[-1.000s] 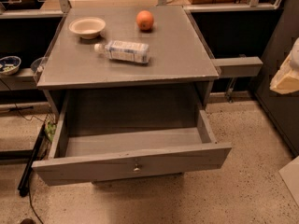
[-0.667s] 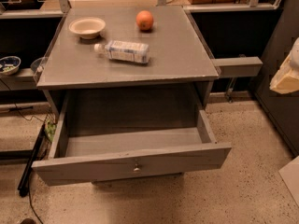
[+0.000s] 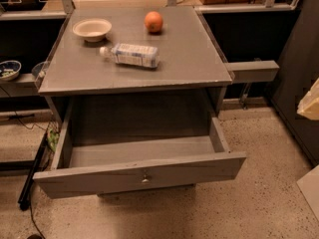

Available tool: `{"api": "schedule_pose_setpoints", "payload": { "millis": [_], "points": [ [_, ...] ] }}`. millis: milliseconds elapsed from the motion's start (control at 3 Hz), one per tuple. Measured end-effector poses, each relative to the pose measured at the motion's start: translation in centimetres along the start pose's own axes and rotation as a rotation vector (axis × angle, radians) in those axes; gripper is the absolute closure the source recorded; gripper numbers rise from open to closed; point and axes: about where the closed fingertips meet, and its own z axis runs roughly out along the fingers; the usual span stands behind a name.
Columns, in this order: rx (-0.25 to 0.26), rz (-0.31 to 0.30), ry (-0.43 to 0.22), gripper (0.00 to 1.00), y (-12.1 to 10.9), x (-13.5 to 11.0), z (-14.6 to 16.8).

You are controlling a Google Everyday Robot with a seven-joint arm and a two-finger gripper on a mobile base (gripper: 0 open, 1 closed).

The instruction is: Close top drawer

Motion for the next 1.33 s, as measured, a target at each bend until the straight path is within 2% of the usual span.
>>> {"api": "schedule_pose_setpoints", "payload": {
  "millis": [333,667,1000,1333],
  "points": [
    [-0.03,0.056,0.041,1.0,3.8,2.0,0.2],
    [-0.099,0.091,0.099,1.0,7.1,4.4,2.8],
    [-0.102,0.096,0.097,1.0,7.4,4.4,2.9],
    [-0.141,0.143,0.077,1.0,10.5,4.2,4.1]
  ]
}}
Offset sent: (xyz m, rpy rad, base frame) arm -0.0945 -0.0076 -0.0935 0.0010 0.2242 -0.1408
